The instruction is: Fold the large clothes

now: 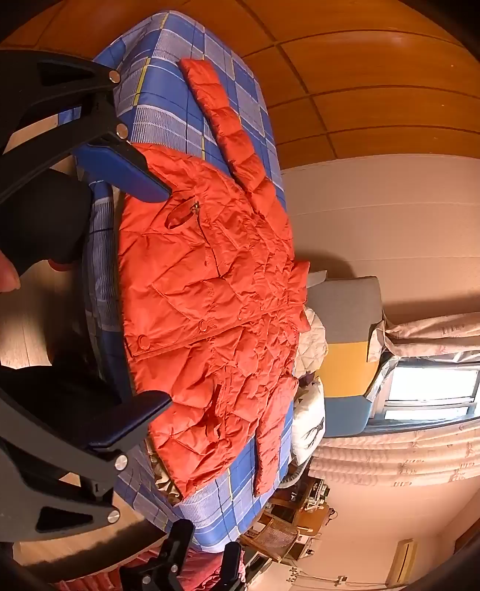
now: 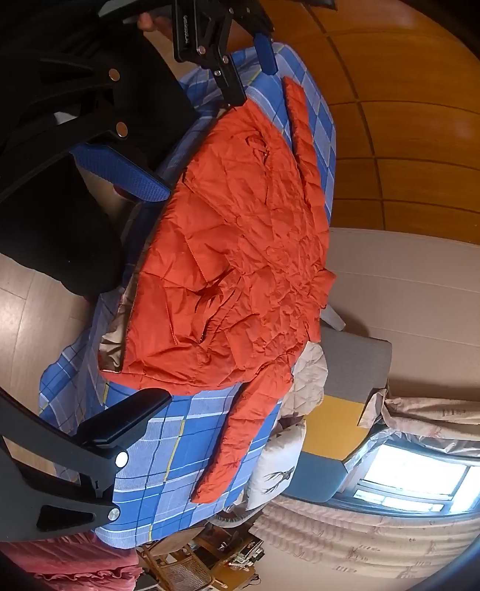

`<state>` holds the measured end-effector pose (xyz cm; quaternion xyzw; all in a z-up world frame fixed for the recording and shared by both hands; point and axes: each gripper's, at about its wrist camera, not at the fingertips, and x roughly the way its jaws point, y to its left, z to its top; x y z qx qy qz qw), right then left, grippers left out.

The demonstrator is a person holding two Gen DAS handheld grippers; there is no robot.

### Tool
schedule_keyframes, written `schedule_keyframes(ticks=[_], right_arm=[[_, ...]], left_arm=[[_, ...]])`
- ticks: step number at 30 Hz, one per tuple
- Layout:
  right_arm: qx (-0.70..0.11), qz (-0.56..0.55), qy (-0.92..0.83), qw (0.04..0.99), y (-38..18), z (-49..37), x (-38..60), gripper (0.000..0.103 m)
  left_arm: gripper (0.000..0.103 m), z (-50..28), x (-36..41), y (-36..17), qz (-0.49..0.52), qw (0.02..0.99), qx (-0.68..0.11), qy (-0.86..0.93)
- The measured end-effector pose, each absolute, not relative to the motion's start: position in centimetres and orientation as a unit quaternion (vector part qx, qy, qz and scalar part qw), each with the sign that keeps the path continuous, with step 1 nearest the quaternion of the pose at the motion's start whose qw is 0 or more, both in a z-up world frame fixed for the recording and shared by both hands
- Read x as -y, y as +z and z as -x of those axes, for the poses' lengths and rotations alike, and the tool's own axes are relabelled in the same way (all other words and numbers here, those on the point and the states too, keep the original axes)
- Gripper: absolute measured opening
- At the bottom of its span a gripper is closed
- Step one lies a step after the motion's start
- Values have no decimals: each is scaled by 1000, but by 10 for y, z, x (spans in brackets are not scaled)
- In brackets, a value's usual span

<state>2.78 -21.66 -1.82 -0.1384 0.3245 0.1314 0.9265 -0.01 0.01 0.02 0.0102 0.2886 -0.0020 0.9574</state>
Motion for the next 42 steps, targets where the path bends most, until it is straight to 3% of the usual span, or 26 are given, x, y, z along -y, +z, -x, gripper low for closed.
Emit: schedule_keyframes(ticks=[42], right_arm=[[-340, 106, 121, 927, -33, -39, 230, 100]], left_arm=[[101, -14, 0, -8, -15, 950, -312, 5]])
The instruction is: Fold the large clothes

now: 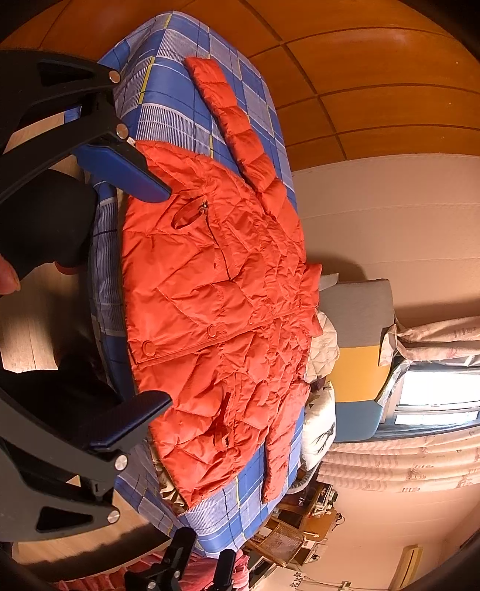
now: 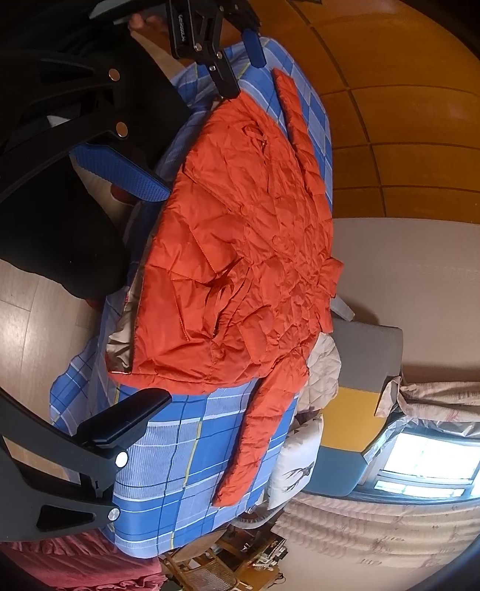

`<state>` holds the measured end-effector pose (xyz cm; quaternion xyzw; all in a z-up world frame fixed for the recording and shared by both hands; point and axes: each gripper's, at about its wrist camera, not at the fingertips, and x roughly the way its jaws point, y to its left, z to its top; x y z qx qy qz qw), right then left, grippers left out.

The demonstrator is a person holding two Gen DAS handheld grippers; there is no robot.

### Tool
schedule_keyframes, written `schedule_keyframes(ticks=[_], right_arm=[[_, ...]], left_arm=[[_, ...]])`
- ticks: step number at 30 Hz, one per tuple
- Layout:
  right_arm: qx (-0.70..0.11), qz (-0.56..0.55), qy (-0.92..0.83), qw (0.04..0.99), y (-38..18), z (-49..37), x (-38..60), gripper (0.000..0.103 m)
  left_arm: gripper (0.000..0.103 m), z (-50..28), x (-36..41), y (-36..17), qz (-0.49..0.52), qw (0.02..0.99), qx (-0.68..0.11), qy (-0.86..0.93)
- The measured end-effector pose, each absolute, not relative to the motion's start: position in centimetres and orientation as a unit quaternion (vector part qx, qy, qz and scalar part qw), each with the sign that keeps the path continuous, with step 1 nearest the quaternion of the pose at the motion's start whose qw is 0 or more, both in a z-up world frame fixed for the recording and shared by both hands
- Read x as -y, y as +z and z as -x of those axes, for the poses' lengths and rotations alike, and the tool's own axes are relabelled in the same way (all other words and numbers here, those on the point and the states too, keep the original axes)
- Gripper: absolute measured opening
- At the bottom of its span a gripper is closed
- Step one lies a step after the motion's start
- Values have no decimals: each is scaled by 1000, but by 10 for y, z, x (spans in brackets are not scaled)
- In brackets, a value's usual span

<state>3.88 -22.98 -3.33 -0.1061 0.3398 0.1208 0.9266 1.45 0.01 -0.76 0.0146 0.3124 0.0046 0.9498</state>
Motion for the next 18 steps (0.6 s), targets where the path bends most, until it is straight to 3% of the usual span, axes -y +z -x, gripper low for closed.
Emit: schedule_keyframes(ticks=[18], right_arm=[[-339, 106, 119, 927, -33, -39, 232, 100]], left_arm=[[101, -13, 3, -8, -21, 951, -310, 0]])
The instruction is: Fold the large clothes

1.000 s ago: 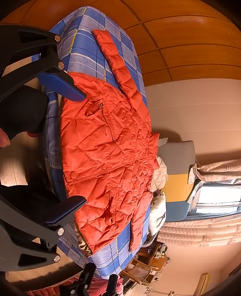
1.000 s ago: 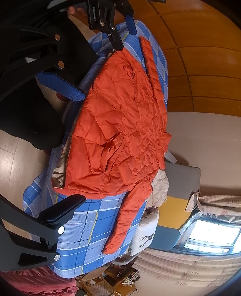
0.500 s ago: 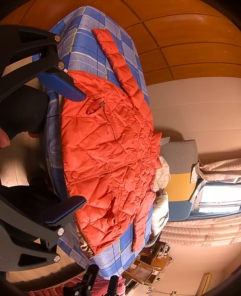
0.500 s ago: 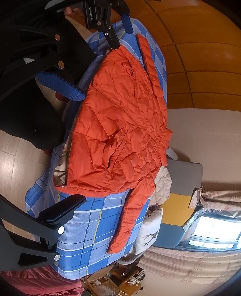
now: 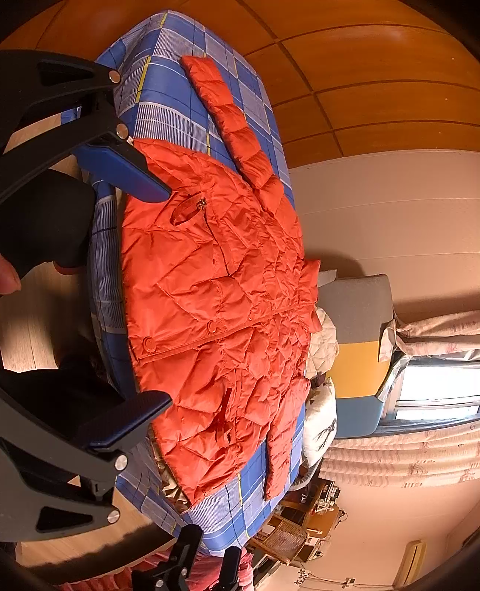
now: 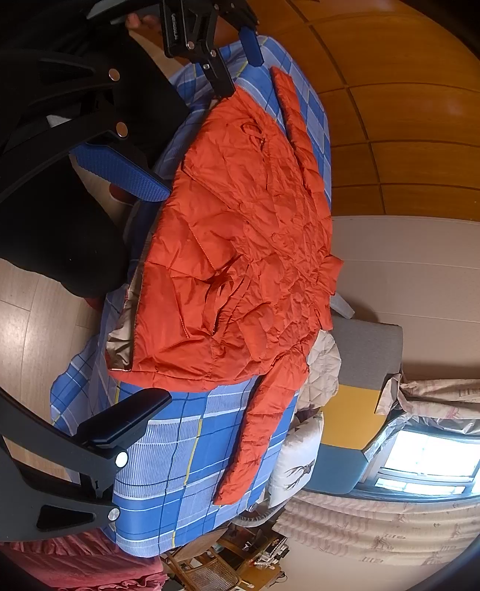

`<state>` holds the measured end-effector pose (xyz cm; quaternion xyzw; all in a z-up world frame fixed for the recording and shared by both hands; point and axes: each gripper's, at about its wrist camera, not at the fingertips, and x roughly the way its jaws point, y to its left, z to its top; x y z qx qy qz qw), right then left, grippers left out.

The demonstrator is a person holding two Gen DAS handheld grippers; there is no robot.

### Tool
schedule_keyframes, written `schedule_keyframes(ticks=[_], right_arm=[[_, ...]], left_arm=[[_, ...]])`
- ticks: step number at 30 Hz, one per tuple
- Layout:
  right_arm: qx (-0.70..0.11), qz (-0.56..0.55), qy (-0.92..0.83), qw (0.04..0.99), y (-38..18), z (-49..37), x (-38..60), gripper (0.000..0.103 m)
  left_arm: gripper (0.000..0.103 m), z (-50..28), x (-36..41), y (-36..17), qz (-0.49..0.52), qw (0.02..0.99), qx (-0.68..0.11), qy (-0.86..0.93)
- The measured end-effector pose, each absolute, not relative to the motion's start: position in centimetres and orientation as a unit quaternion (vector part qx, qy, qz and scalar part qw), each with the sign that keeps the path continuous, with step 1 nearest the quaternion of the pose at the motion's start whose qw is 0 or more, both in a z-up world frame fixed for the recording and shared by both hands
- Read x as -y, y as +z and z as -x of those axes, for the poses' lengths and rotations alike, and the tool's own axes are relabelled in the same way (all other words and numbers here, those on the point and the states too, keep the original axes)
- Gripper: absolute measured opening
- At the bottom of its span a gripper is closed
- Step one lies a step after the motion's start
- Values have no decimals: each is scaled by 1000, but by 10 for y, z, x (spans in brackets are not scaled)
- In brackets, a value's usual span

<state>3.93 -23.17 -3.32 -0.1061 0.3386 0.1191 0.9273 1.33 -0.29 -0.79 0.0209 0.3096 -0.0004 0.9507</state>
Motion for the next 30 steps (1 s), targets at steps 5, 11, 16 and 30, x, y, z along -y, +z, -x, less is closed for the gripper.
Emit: schedule_keyframes(ticks=[5, 11, 16, 30], right_arm=[[-339, 105, 119, 927, -33, -39, 232, 100], [-339, 105, 117, 927, -33, -39, 231, 100], [-343, 102, 116, 927, -33, -40, 233, 100], [-348, 95, 111, 926, -37, -42, 239, 100]], left_arm=[[101, -13, 3, -8, -21, 951, -310, -2], [101, -12, 4, -8, -21, 951, -310, -2], [101, -11, 6, -9, -21, 950, -311, -4], [101, -16, 6, -13, -22, 948, -317, -8]])
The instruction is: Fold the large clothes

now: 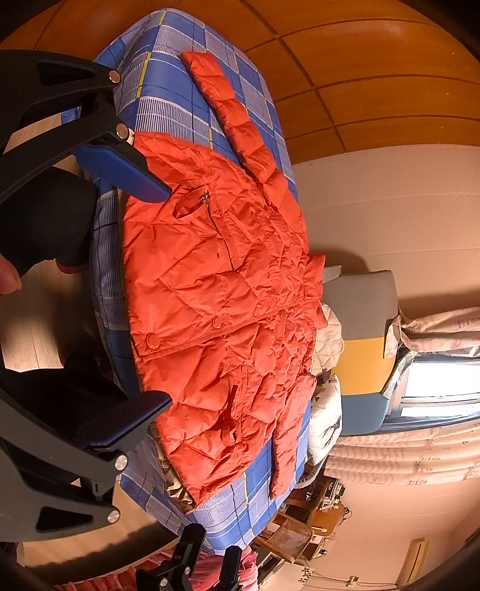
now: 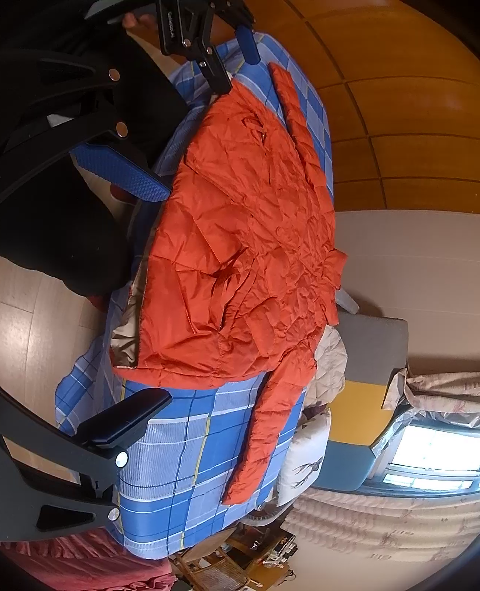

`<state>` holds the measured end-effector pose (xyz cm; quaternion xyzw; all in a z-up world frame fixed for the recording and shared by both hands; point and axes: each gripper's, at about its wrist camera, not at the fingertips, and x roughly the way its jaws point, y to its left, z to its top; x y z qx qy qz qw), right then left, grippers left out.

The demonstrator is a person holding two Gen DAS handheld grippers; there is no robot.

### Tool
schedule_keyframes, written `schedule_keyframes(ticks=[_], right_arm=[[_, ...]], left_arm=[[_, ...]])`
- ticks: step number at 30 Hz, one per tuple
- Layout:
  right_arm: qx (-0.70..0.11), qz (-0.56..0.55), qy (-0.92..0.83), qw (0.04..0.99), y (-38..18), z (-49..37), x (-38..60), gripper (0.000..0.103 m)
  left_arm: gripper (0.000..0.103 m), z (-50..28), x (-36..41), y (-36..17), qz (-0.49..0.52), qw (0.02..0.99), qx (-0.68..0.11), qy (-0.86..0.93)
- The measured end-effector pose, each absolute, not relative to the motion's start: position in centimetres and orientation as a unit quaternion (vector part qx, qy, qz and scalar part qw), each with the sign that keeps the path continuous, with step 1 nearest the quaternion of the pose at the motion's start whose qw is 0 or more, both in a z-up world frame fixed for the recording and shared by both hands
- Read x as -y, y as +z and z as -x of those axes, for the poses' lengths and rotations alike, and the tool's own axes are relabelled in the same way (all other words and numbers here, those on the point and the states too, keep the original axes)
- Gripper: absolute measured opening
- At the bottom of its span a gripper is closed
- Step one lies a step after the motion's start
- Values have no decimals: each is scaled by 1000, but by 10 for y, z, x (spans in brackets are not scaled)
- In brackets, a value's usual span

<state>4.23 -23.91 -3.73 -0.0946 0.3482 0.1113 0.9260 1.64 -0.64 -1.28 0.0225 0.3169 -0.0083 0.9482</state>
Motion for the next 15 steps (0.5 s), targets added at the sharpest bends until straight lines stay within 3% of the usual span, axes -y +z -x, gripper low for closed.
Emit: schedule_keyframes(ticks=[15], right_arm=[[-362, 80, 104, 923, -48, -48, 245, 100]], left_arm=[[101, -26, 8, -20, -21, 944, -330, -16]])
